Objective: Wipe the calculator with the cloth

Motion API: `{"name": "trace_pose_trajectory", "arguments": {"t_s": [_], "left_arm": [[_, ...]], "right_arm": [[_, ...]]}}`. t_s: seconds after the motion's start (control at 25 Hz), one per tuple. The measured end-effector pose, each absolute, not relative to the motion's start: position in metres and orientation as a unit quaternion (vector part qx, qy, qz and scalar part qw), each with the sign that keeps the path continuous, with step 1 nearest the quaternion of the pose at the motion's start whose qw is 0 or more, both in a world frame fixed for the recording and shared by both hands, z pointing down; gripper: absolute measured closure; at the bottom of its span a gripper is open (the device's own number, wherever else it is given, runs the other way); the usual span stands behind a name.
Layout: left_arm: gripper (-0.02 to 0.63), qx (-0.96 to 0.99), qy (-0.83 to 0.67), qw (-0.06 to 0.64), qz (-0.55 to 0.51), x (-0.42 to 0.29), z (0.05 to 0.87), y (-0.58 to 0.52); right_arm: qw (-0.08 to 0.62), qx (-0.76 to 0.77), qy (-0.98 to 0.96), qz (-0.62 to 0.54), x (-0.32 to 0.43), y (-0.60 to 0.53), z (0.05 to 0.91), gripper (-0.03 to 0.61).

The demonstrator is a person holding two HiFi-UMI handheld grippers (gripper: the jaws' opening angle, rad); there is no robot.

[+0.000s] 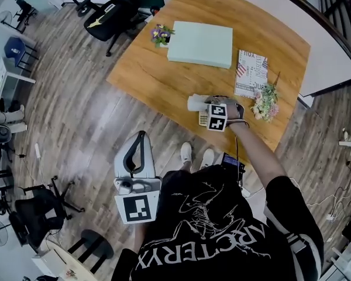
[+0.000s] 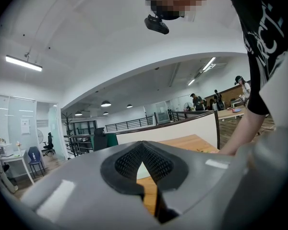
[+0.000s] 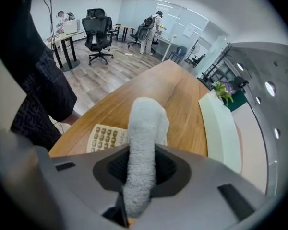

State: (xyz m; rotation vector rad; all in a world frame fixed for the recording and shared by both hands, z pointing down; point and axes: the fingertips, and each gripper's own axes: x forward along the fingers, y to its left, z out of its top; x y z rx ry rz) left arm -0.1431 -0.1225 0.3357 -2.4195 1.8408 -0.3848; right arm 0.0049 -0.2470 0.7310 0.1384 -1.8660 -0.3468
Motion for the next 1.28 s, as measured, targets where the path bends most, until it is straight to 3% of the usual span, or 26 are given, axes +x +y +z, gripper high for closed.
{"name": "trace_pose_trajectory", "arguments": {"t_s": [0.72,0.88,1.04,1.28], "left_arm": [[0.604,-0.826,0.552,0.037,-0.106,-0.113,0.337,-0.145],[0.604,-0.830,0.546,0.040,-0.105,-0.111,0.335,-0.149],[0.604,-0.835,0.539,0.046,-0.100,-0.109,0.331,-0.156],[0.604,-0.854,0.510,0.049,-0.086,-0.088,0.328,-0.168]], "right_arm": [[0.580,0.013,-0.806,-0.118,0.005,-0.122,0.748,0.488],[0.553,0.040,-0.825,-0.110,0.004,-0.117,0.739,0.488],[0.439,0.174,-0.881,-0.028,0.010,-0.138,0.661,0.488],[0.177,0.402,-0.898,0.033,0.081,-0.191,0.477,0.487]]}}
